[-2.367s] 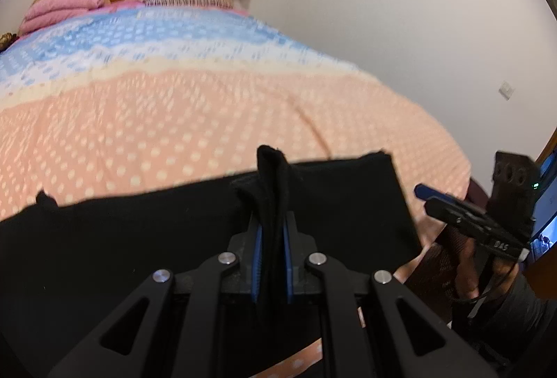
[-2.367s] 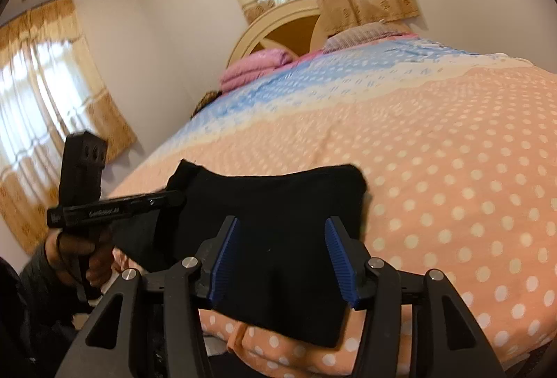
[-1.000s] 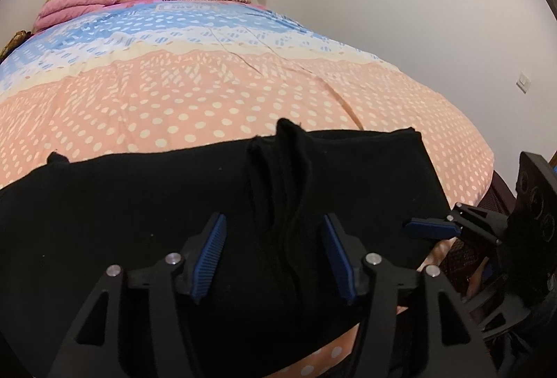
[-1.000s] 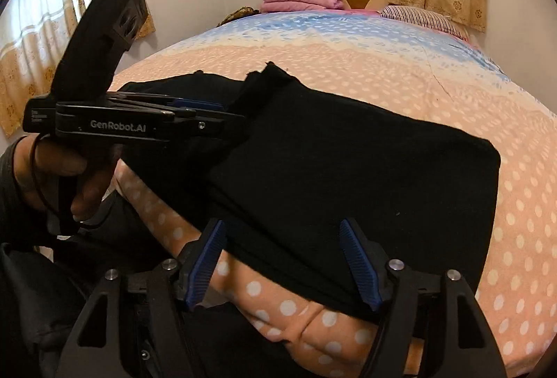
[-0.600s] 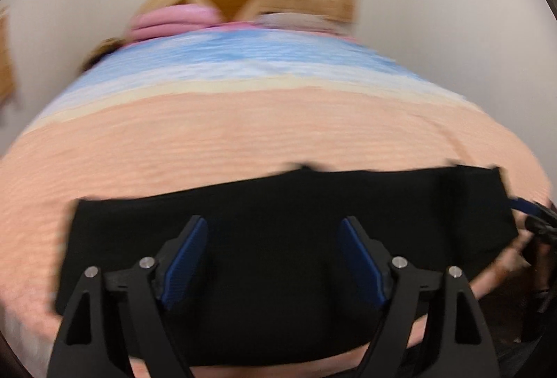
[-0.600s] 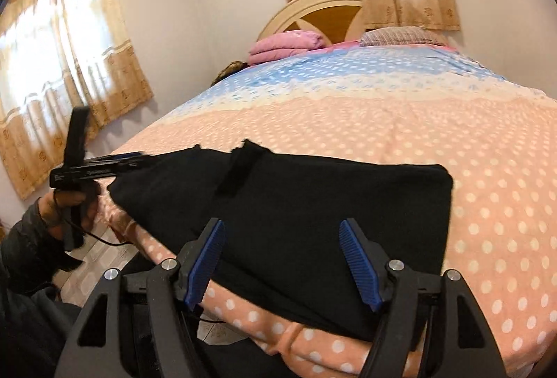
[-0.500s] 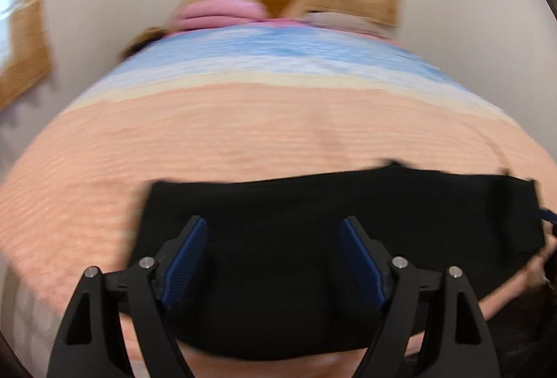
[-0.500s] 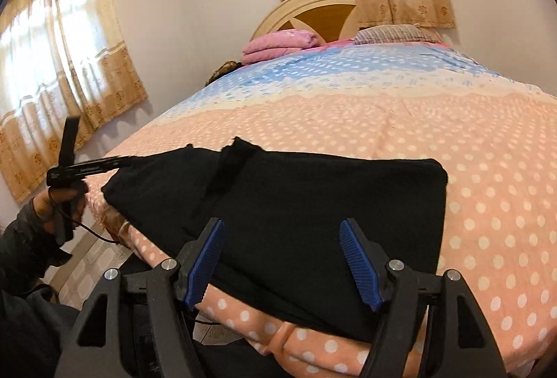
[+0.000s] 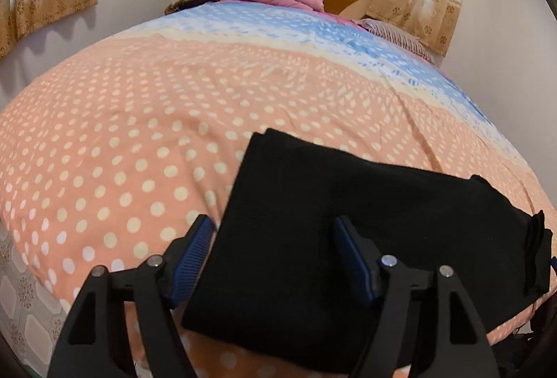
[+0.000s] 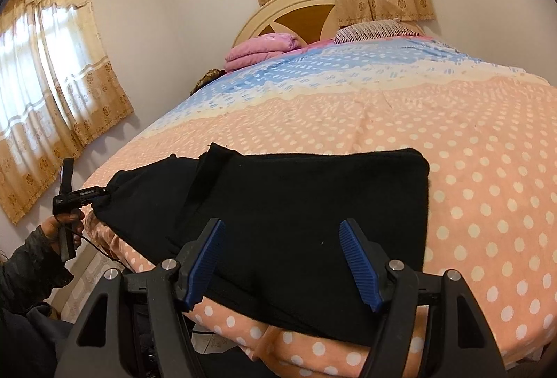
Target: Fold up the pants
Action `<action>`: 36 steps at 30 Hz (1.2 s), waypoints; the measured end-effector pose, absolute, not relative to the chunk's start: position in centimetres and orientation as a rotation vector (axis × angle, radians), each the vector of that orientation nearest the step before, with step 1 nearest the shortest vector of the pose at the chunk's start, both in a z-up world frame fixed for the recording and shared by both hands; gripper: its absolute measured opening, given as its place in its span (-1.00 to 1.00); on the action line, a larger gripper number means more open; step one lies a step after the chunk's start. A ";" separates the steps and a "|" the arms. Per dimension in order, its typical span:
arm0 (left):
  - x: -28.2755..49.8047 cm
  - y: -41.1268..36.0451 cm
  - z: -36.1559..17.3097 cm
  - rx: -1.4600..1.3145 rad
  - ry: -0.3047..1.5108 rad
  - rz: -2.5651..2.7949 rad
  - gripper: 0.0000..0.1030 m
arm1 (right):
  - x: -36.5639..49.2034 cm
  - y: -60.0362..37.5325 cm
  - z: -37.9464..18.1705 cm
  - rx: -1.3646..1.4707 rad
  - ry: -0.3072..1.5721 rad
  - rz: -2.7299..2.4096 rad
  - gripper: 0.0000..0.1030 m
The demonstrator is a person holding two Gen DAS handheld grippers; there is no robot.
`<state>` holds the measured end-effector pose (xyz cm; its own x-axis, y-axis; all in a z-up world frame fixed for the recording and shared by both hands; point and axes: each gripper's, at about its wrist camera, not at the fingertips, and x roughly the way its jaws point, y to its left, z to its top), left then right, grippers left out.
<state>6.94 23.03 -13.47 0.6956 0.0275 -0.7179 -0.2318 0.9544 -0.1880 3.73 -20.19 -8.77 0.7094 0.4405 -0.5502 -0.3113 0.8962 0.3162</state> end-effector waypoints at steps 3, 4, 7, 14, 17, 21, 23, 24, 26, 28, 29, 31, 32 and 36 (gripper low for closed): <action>7.0 23.5 -13.3 -0.292 0.794 0.127 0.42 | 3.8 -20.5 -8.8 0.214 0.656 0.415 0.36; 7.2 23.5 -13.4 -0.281 0.799 0.120 0.35 | 3.8 -20.8 -8.9 0.222 0.655 0.411 0.36; 6.9 23.4 -12.9 -0.258 0.806 0.102 0.03 | 3.9 -21.4 -8.8 0.251 0.649 0.392 0.36; 5.5 22.3 -10.1 -0.276 0.760 0.043 -0.59 | 4.1 -23.4 -8.5 0.327 0.624 0.336 0.36; 5.2 21.2 -8.5 -0.326 0.724 -0.033 -0.60 | 4.2 -23.7 -8.5 0.337 0.624 0.323 0.36; 4.7 19.2 -5.8 -0.362 0.653 -0.138 -0.60 | 4.1 -23.9 -8.2 0.335 0.612 0.317 0.36; 4.4 17.8 -4.1 -0.374 0.620 -0.198 -0.60 | 4.0 -23.9 -8.1 0.334 0.609 0.314 0.36; 4.2 17.0 -3.3 -0.386 0.603 -0.234 -0.60 | 4.0 -24.0 -8.0 0.332 0.607 0.311 0.36; 4.2 15.2 -1.8 -0.392 0.580 -0.299 -0.60 | 3.9 -24.0 -7.9 0.332 0.604 0.305 0.36; 4.3 12.9 -0.3 -0.372 0.564 -0.353 -0.60 | 3.9 -24.3 -7.7 0.339 0.599 0.298 0.36; 4.4 11.5 0.4 -0.366 0.558 -0.390 -0.60 | 3.8 -24.4 -7.7 0.341 0.596 0.294 0.36; 4.6 9.5 1.2 -0.358 0.559 -0.439 -0.60 | 3.8 -24.8 -7.5 0.351 0.591 0.286 0.36; 5.0 8.2 1.7 -0.342 0.563 -0.464 -0.60 | 3.8 -25.0 -7.4 0.358 0.590 0.282 0.36; 5.8 3.1 3.0 -0.284 0.581 -0.569 -0.60 | 3.8 -26.0 -6.8 0.382 0.587 0.251 0.36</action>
